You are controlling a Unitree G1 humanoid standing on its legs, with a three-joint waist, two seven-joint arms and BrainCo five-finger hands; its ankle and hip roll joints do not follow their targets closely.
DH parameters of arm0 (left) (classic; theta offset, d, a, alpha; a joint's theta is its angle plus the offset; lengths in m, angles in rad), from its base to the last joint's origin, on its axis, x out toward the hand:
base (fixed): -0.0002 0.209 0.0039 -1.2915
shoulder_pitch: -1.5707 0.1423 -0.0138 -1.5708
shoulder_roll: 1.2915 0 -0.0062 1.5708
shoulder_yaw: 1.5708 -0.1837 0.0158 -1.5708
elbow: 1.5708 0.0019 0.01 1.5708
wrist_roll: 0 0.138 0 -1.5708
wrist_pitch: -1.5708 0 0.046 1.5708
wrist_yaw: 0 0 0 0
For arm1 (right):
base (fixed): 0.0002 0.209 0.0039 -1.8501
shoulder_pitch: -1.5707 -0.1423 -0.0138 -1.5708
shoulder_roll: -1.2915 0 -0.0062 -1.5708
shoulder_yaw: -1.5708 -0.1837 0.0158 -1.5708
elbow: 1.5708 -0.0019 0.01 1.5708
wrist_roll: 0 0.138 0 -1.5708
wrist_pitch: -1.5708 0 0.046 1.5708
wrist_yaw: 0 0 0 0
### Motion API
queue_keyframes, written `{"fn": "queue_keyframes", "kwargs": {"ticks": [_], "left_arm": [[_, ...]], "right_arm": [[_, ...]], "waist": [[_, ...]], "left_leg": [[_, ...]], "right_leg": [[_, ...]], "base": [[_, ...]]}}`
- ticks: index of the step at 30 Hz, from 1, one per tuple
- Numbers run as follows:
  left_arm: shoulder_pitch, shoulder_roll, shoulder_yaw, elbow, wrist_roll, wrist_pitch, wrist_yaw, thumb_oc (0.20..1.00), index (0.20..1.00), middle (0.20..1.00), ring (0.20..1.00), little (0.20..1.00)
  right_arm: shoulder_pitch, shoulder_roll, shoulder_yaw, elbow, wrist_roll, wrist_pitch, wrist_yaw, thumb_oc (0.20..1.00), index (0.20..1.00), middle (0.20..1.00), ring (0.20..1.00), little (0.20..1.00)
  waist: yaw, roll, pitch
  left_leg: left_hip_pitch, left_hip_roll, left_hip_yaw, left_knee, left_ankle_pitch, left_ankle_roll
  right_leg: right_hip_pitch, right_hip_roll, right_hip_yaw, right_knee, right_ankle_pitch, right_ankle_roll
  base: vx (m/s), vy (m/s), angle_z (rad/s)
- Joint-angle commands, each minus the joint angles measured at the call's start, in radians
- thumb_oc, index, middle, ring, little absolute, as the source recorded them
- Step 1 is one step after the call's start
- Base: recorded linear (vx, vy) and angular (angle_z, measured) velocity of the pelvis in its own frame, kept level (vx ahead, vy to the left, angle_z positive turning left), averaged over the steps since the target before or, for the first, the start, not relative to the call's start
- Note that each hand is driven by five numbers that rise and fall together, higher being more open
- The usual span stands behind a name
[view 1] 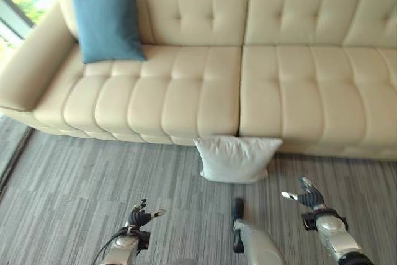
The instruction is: Pick up all the scattered cushions and arrange them neatly on the sofa.
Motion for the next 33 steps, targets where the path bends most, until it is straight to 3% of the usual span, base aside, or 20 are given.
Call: {"fn": "queue_keyframes", "kwargs": {"ticks": [1, 2, 3, 5, 6, 10, 19, 25, 26, 30, 31, 33], "left_arm": [[-0.014, 0.060, -0.011, -0.048, -0.040, -0.022, 0.008, 1.000, 1.000, 1.000, 1.000, 1.000], [-0.023, 0.044, -0.030, -0.047, -0.048, -0.022, 0.003, 1.000, 1.000, 1.000, 1.000, 1.000], [-0.023, 0.044, -0.030, -0.046, -0.048, -0.022, 0.003, 1.000, 1.000, 1.000, 1.000, 1.000], [-0.022, 0.042, -0.044, -0.052, -0.040, -0.019, 0.000, 1.000, 1.000, 1.000, 1.000, 1.000], [-0.025, 0.048, -0.049, -0.063, -0.040, -0.018, -0.005, 1.000, 1.000, 1.000, 1.000, 1.000], [-0.026, 0.051, -0.042, -0.064, -0.048, -0.022, -0.005, 1.000, 1.000, 1.000, 1.000, 1.000], [0.015, 0.080, -0.005, -0.067, -0.029, -0.013, -0.010, 1.000, 1.000, 1.000, 1.000, 1.000], [0.022, 0.102, 0.016, -0.108, -0.051, -0.012, -0.005, 1.000, 1.000, 1.000, 1.000, 1.000], [0.013, 0.104, 0.014, -0.101, -0.051, -0.010, -0.005, 1.000, 1.000, 1.000, 1.000, 1.000], [0.003, 0.108, 0.015, -0.086, -0.056, -0.012, 0.006, 1.000, 1.000, 1.000, 1.000, 1.000], [0.000, 0.110, 0.007, -0.078, -0.053, -0.014, 0.008, 1.000, 1.000, 1.000, 1.000, 1.000], [-0.002, 0.108, 0.012, -0.066, -0.057, -0.017, 0.011, 1.000, 1.000, 1.000, 1.000, 1.000]], "right_arm": [[0.010, -0.028, 0.011, -0.015, 0.000, -0.012, 0.001, 1.000, 1.000, 1.000, 1.000, 1.000], [0.004, -0.036, 0.009, -0.010, 0.001, -0.009, -0.005, 1.000, 1.000, 1.000, 1.000, 1.000], [0.004, -0.036, 0.009, -0.010, 0.001, -0.009, -0.005, 1.000, 1.000, 1.000, 1.000, 1.000], [0.003, -0.042, 0.003, -0.008, 0.000, -0.009, -0.015, 1.000, 1.000, 1.000, 1.000, 1.000], [-0.002, -0.048, -0.004, -0.004, 0.003, -0.012, -0.027, 1.000, 1.000, 1.000, 1.000, 1.000], [-0.009, -0.050, -0.012, 0.011, 0.002, -0.013, -0.043, 1.000, 1.000, 1.000, 1.000, 1.000], [0.005, -0.036, -0.004, -0.006, -0.033, -0.005, -0.032, 1.000, 1.000, 1.000, 1.000, 1.000], [-0.018, -0.017, 0.017, -0.016, -0.064, 0.006, -0.014, 1.000, 1.000, 1.000, 1.000, 1.000], [-0.019, -0.004, 0.022, -0.012, -0.067, 0.008, -0.011, 1.000, 1.000, 1.000, 1.000, 1.000], [-0.022, 0.001, 0.024, -0.006, -0.072, 0.009, -0.011, 1.000, 1.000, 1.000, 1.000, 1.000], [-0.016, 0.004, 0.023, 0.006, -0.063, 0.007, -0.012, 1.000, 1.000, 1.000, 1.000, 1.000], [-0.026, 0.000, 0.025, 0.022, -0.063, 0.006, -0.014, 1.000, 1.000, 1.000, 1.000, 1.000]], "waist": [[-0.004, -0.028, -0.032], [0.007, -0.025, -0.025], [0.006, -0.027, -0.026], [0.017, -0.034, -0.017], [0.036, -0.040, 0.001], [0.054, -0.033, 0.004], [0.080, -0.038, -0.041], [0.096, -0.033, -0.009], [0.092, -0.031, -0.003], [0.088, -0.027, -0.008], [0.083, -0.043, -0.021], [0.091, -0.050, -0.028]], "left_leg": [[-0.013, 0.102, -0.017, -0.164, 0.130, 0.009], [-0.081, 0.067, -0.022, -0.197, 0.053, 0.039], [-0.084, 0.065, -0.023, -0.198, 0.055, 0.040], [-0.144, 0.034, -0.008, -0.250, -0.021, 0.061], [-0.209, -0.008, -0.016, -0.322, -0.041, 0.066], [-0.235, -0.034, -0.025, -0.396, -0.009, 0.054], [-0.120, -0.054, -0.018, -0.482, -0.027, 0.088], [-0.109, -0.059, -0.012, -0.446, -0.056, 0.132], [-0.113, -0.056, -0.031, -0.430, -0.064, 0.136], [-0.116, -0.038, -0.063, -0.422, -0.066, 0.124], [-0.120, -0.042, -0.088, -0.411, -0.068, 0.113], [-0.118, -0.033, -0.091, -0.412, -0.066, 0.102]], "right_leg": [[-0.067, -0.071, 0.042, -0.026, -0.021, 0.176], [-0.033, -0.070, 0.053, -0.042, -0.046, 0.176], [-0.035, -0.072, 0.053, -0.043, -0.044, 0.176], [-0.002, -0.076, 0.064, -0.060, -0.054, 0.182], [0.026, -0.068, 0.077, -0.074, -0.054, 0.187], [0.054, -0.044, 0.091, -0.092, -0.055, 0.196], [0.107, -0.024, 0.148, -0.107, -0.044, 0.205], [0.002, -0.041, 0.163, 0.133, -0.061, 0.247], [-0.015, -0.047, 0.196, 0.166, -0.076, 0.254], [-0.027, -0.087, 0.234, 0.129, -0.071, 0.240], [0.017, -0.093, 0.265, 0.060, -0.080, 0.236], [0.032, -0.099, 0.252, 0.041, -0.076, 0.238]], "base": [[0.34, -0.247, -0.27], [0.23, -0.148, -0.23], [0.22, -0.112, -0.19], [0.16, -0.060, -0.18], [0.18, -0.068, -0.21], [0.09, -0.016, -0.43], [0.08, 0.055, -0.40], [-0.06, 0.027, -0.33], [-0.03, -0.128, -0.16], [0.03, -0.183, 0.26], [0.12, -0.341, 0.36], [0.07, -0.237, 0.73]]}}
